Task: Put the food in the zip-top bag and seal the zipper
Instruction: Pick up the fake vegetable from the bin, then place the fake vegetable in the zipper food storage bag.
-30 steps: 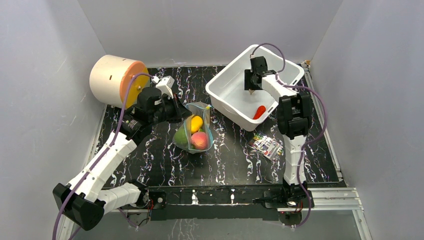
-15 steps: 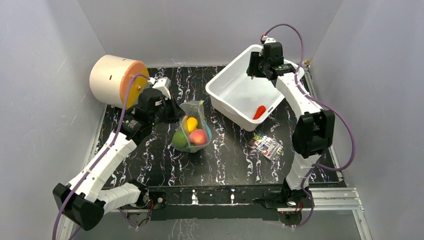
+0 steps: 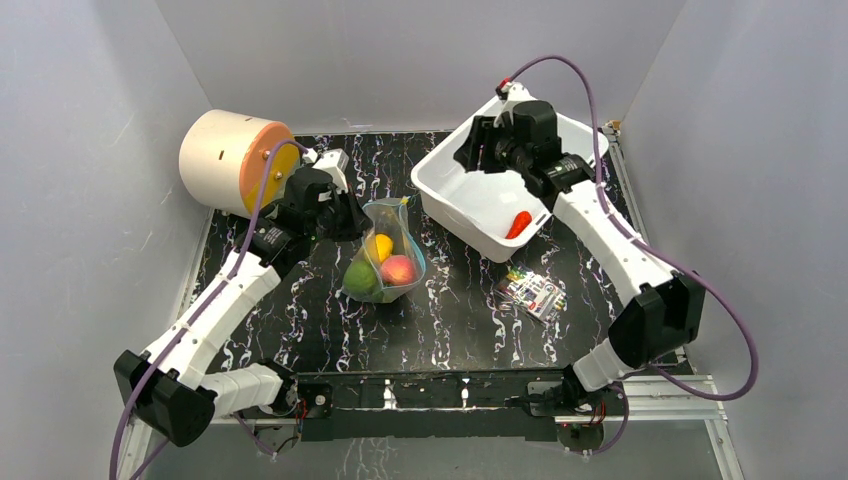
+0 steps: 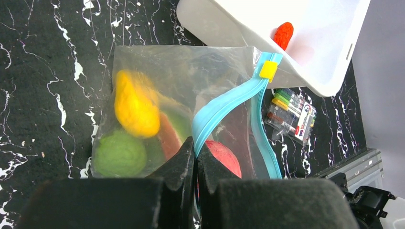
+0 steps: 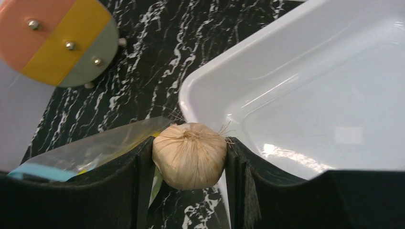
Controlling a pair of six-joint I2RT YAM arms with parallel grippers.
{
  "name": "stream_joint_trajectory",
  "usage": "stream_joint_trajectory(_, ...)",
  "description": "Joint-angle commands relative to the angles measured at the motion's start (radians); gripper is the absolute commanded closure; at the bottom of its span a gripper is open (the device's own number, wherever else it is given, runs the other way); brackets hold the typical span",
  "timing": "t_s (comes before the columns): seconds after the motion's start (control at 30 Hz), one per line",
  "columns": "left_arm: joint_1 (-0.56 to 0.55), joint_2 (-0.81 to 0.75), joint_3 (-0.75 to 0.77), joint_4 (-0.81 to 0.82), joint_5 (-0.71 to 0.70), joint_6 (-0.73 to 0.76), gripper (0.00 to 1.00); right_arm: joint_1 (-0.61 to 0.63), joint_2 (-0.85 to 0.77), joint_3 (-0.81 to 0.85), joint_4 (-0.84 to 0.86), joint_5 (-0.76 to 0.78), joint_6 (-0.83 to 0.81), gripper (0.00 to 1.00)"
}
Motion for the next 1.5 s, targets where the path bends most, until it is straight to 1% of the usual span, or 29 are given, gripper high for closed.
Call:
stream_joint_trajectory(0.0,-0.004,-0.004,0.034,-0.002,0.035,0.001,1.00,0.083,-0.104,-0.034,0.099,-0.031,0.046,0.62)
stream_joint_trajectory(0.13,-0.004,-0.013,0.028,0.002,0.046,-0.012,1.00,0.169,-0.157,-0.050,0.107,-0.060,0.070,0.62)
stream_joint_trajectory(0.23,-0.004,-0.017,0.030,0.005,0.059,-0.025,1.00,0.243,-0.194,-0.055,0.097,-0.053,0.085,0.62)
stream_joint_trajectory(0.33,-0.004,-0.019,0.029,0.014,0.068,-0.042,1.00,0.319,-0.236,-0.088,0.112,-0.017,0.107,0.62)
stream_joint_trajectory(0.53,-0.004,-0.020,0.024,0.014,0.104,-0.074,1.00,0.441,-0.288,-0.227,0.198,0.014,0.159,0.62)
stream_joint_trajectory(0.7,-0.004,-0.015,0.028,0.009,0.113,-0.065,1.00,0.530,-0.285,-0.265,0.194,0.112,0.167,0.60)
stream_joint_trajectory(0.87,-0.003,-0.009,0.040,0.004,0.131,-0.067,1.00,0.545,-0.242,-0.262,0.170,0.146,0.144,0.59)
stream_joint_trajectory(1.03,-0.004,-0.038,0.016,0.036,0.119,-0.086,1.00,0.559,-0.178,-0.248,0.225,0.131,0.166,0.59)
stream_joint_trajectory(1.23,-0.003,-0.028,0.014,0.039,0.147,-0.095,1.00,0.568,-0.120,-0.237,0.197,0.205,0.170,0.58)
stream_joint_trajectory(1.37,-0.004,-0.029,0.011,0.039,0.151,-0.094,1.00,0.568,-0.091,-0.215,0.155,0.244,0.156,0.50)
stream_joint_trajectory(1.47,-0.003,-0.027,0.010,0.042,0.146,-0.093,1.00,0.567,-0.087,-0.196,0.139,0.251,0.151,0.38)
